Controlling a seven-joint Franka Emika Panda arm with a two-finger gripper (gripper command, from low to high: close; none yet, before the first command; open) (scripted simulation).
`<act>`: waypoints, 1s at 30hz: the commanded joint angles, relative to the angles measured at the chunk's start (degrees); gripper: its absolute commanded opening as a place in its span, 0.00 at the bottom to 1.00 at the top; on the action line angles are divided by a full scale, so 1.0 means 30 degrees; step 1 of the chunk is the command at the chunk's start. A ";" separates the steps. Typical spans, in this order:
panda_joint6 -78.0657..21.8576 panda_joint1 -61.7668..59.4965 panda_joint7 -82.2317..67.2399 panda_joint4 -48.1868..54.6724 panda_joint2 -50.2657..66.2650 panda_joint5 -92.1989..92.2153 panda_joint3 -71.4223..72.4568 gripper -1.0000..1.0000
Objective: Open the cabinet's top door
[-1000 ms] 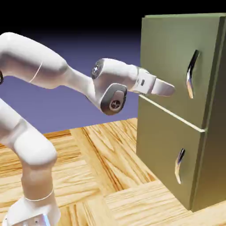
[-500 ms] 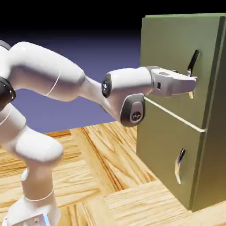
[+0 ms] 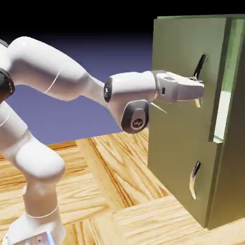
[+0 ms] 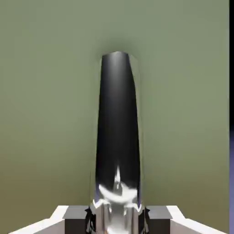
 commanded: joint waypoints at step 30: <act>-0.2008 -1.6170 0.5067 -0.5458 -0.7135 0.5312 1.6725 0.00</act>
